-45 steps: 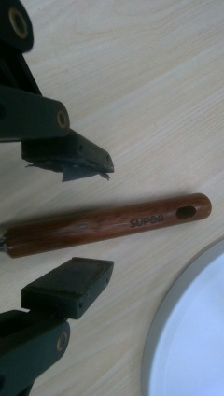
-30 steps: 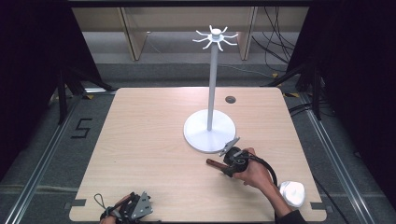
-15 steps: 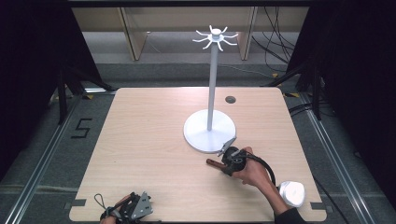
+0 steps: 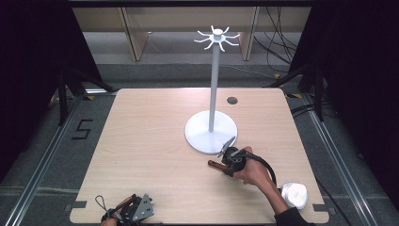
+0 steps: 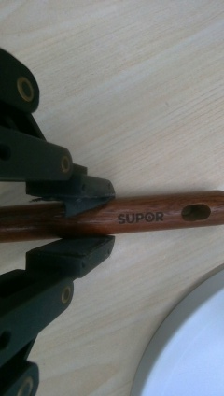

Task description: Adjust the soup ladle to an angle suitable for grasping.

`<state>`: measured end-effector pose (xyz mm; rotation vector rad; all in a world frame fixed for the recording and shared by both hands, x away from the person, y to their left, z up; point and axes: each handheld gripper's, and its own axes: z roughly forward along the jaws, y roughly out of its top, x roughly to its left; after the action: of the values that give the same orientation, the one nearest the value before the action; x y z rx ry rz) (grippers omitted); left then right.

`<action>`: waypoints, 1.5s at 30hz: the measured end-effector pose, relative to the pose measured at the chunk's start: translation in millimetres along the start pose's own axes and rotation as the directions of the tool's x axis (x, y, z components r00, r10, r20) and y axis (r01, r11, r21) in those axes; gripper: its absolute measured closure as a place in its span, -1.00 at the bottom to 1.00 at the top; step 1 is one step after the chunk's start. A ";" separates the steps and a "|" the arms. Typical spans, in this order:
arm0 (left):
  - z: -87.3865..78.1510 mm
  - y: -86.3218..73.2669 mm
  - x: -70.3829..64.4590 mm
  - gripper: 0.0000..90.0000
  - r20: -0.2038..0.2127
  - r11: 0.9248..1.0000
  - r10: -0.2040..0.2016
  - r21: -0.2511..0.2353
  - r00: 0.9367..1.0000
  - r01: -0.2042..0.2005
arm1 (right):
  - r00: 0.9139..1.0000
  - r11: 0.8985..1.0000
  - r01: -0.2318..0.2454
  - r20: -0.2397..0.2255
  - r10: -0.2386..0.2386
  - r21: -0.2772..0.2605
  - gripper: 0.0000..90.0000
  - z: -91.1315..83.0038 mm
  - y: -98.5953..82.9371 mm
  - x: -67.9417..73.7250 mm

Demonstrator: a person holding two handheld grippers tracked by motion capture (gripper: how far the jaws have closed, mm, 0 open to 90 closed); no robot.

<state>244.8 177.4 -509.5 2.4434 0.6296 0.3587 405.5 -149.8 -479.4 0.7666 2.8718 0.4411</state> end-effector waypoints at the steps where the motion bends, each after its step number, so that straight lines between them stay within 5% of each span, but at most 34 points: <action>1: -0.3 0.2 0.0 -0.63 0.001 1.000 0.001 -0.001 1.000 -0.001 | 1.000 1.000 0.013 0.001 -0.013 0.004 0.61 0.4 0.7 0.3; 8: -0.2 0.1 -0.5 -0.63 0.009 1.000 0.003 -0.002 1.000 -0.003 | 0.998 0.998 0.039 0.037 -0.041 0.059 0.63 -0.3 4.3 1.8; 19: -0.8 0.1 -1.0 -0.63 0.010 1.000 0.007 -0.006 1.000 -0.007 | 0.998 0.992 0.029 0.063 -0.021 -0.126 0.64 -39.5 -2.0 -4.2; 23: -0.6 0.1 -1.5 -0.63 0.008 1.000 -0.004 -0.006 1.000 0.004 | 0.999 0.974 0.037 0.037 -0.029 -0.222 0.64 -62.2 -7.7 -9.6; 30: 0.0 -0.8 -2.1 -0.63 0.008 1.000 -0.008 -0.024 1.000 0.009 | 0.998 0.946 -0.044 0.033 0.058 -0.322 0.64 -88.9 -21.0 -14.0; 35: -0.4 -0.7 -2.1 -0.63 0.008 1.000 -0.007 -0.024 1.000 0.007 | 0.999 0.908 -0.012 0.041 0.032 -0.419 0.64 -106.7 -29.5 -18.6; 37: -0.8 -0.5 -2.1 -0.63 0.002 1.000 -0.010 -0.025 1.000 0.010 | 0.999 0.903 -0.010 0.036 0.028 -0.430 0.64 -112.0 -31.0 -19.3; 40: -0.4 -0.8 -2.3 -0.63 0.008 1.000 -0.011 -0.026 1.000 0.011 | 0.997 0.868 -0.027 0.048 0.059 -0.495 0.64 -130.6 -37.2 -19.0; 44: -0.5 -0.3 -1.7 -0.63 0.009 1.000 -0.005 -0.026 1.000 0.005 | 0.996 0.835 -0.022 0.062 0.067 -0.549 0.64 -142.0 -39.5 -17.9; 45: -0.5 -0.3 -1.7 -0.63 0.009 1.000 -0.005 -0.026 1.000 0.005 | 0.996 0.835 -0.022 0.062 0.067 -0.549 0.64 -142.0 -39.5 -17.9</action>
<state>243.1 177.0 -509.4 2.4170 0.6232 0.3524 373.5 -226.3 -356.1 0.7154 2.4463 1.1474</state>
